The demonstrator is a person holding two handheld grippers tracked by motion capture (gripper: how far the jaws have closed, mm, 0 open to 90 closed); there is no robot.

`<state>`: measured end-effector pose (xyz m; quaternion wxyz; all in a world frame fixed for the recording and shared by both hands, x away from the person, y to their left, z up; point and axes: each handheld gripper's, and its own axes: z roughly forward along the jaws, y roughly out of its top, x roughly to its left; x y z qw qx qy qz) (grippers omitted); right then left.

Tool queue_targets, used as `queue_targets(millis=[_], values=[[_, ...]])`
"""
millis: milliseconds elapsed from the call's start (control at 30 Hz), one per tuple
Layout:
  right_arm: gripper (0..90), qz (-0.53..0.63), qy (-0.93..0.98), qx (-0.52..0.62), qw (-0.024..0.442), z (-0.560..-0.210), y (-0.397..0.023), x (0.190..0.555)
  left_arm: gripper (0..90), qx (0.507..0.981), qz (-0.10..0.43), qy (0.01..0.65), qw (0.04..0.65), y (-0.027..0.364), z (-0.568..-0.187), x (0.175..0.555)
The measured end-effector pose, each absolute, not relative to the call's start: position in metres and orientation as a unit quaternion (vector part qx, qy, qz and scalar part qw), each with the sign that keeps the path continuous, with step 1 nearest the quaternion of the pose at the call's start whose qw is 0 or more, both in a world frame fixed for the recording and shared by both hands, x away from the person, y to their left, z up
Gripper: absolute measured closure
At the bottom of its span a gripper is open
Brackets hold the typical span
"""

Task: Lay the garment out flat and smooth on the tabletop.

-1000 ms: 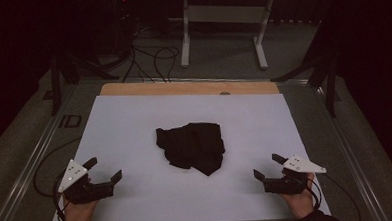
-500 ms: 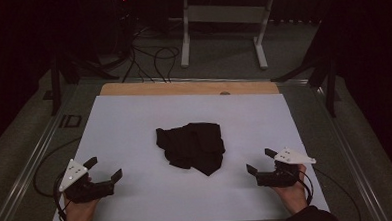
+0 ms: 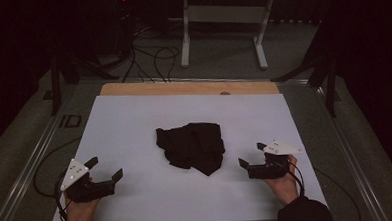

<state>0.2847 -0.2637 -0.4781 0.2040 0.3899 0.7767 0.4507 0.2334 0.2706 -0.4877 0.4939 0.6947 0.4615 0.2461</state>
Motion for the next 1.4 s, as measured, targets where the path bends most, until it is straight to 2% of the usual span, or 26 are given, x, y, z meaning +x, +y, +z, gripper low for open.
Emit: queue_targets(millis=[533, 900, 1033, 1200, 1267, 1333, 1400], values=[[8.7, 0.411, 0.803, 0.390, 0.188, -0.493, -0.236, 0.315, 0.9, 0.697, 0.245, 0.460, 0.492, 0.270, -0.488, 0.234], [17.0, 0.377, 0.818, 0.394, 0.181, -0.508, -0.219, 0.329, 1.0, 0.697, 0.245, 0.460, 0.492, 0.270, -0.488, 0.234], [25.8, 0.386, 0.818, 0.394, 0.164, -0.510, -0.210, 0.334, 1.0, 0.697, 0.245, 0.460, 0.492, 0.270, -0.488, 0.234], [41.0, 0.385, 0.820, 0.400, 0.138, -0.518, -0.201, 0.344, 1.0, 0.698, 0.245, 0.459, 0.492, 0.269, -0.488, 0.234], [50.7, 0.376, 0.825, 0.400, 0.137, -0.521, -0.197, 0.346, 1.0, 0.698, 0.245, 0.459, 0.491, 0.269, -0.488, 0.234], [66.3, 0.372, 0.831, 0.390, 0.139, -0.521, -0.195, 0.345, 1.0, 0.698, 0.245, 0.459, 0.491, 0.269, -0.488, 0.234], [75.8, 0.359, 0.836, 0.384, 0.161, -0.517, -0.196, 0.344, 1.0, 0.698, 0.245, 0.459, 0.492, 0.269, -0.488, 0.234]])
